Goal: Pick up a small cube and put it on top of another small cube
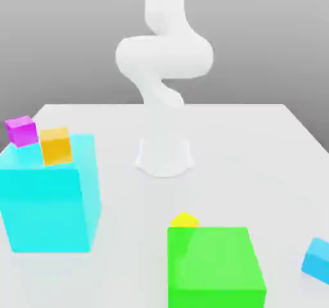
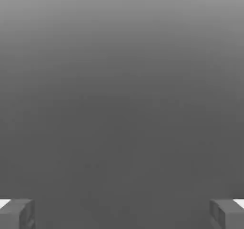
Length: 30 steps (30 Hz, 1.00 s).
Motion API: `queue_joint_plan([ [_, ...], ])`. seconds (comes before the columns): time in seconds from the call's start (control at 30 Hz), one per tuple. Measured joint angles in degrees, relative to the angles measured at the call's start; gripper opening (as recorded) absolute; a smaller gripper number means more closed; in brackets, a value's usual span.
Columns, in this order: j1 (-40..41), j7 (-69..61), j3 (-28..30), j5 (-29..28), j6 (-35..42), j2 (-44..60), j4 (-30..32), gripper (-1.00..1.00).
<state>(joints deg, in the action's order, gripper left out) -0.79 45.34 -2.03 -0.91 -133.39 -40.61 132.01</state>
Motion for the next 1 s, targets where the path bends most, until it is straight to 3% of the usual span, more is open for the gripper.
queue_joint_plan([
  [0.57, -7.32, -1.79, -12.98, -8.43, -10.96, 35.66, 1.57, 0.0],
  [1.0, -16.65, -2.33, -16.25, -14.91, -20.82, 62.47, 1.9, 0.0],
])
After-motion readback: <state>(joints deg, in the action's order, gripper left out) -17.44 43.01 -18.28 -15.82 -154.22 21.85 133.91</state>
